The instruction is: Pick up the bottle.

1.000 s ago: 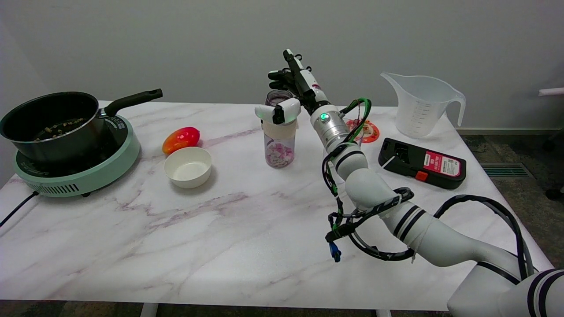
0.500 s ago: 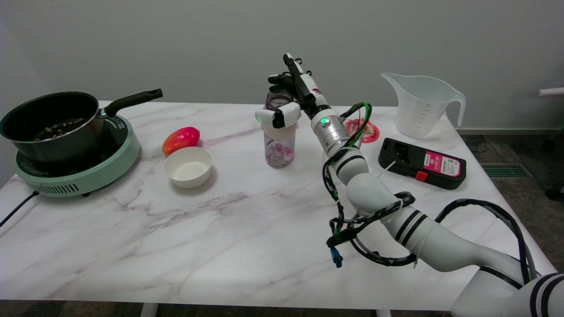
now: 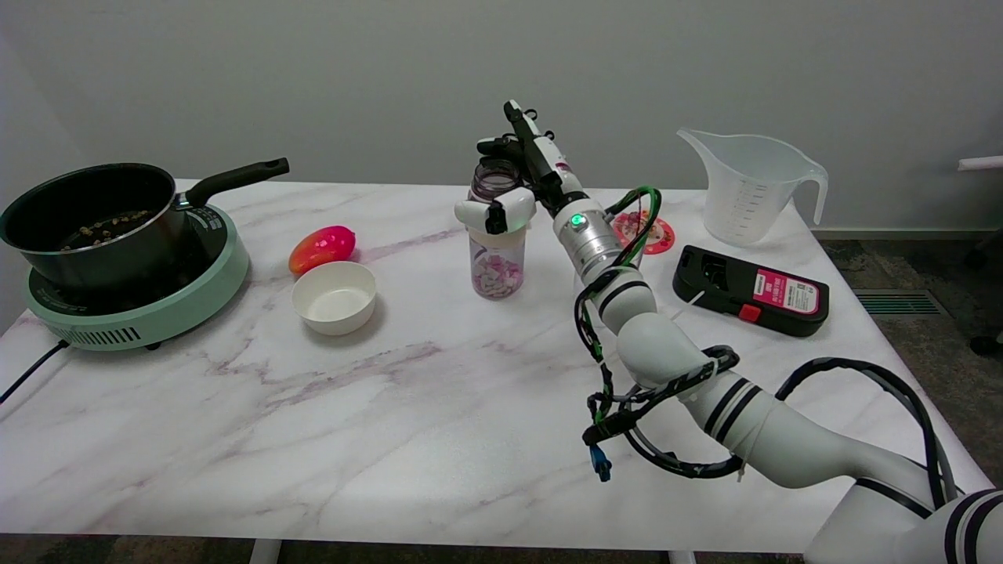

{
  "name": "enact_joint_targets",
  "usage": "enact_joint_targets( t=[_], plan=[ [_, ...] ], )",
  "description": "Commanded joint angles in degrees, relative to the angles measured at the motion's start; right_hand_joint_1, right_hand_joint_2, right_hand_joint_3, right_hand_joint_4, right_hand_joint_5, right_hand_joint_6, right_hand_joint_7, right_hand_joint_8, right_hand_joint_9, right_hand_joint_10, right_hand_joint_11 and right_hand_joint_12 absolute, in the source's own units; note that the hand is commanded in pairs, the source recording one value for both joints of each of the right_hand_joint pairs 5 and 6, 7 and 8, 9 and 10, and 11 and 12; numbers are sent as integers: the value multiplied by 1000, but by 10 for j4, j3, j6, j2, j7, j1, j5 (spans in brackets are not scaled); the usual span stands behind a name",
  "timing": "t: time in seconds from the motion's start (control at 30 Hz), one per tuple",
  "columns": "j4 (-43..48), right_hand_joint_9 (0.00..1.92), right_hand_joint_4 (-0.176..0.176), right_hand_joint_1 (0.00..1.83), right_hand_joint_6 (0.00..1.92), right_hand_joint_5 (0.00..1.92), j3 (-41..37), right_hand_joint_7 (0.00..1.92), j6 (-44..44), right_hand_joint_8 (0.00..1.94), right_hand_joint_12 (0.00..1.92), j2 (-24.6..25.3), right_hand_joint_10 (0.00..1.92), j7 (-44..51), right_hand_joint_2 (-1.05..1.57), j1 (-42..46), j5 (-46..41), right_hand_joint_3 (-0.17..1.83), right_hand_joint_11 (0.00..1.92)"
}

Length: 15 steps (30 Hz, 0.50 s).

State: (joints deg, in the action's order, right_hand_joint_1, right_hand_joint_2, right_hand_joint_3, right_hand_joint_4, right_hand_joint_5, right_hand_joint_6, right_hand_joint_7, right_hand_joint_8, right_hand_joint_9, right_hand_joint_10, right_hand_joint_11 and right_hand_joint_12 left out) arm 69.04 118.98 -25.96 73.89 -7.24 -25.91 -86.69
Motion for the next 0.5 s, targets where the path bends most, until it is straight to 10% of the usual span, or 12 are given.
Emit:
enact_joint_targets(
  t=[0.03, 0.5],
  plan=[
    [-6, 573, 0, 1225, 0, 0, 2, 513, 6, 513, 388, -1, 573, -4, -407, 2, 0, 1387, 388],
    [-19, 542, 0, 1234, 102, 102, 1, 495, 12, 495, 358, -1, 542, -5, -481, -6, 0, 1460, 358]
  ],
)
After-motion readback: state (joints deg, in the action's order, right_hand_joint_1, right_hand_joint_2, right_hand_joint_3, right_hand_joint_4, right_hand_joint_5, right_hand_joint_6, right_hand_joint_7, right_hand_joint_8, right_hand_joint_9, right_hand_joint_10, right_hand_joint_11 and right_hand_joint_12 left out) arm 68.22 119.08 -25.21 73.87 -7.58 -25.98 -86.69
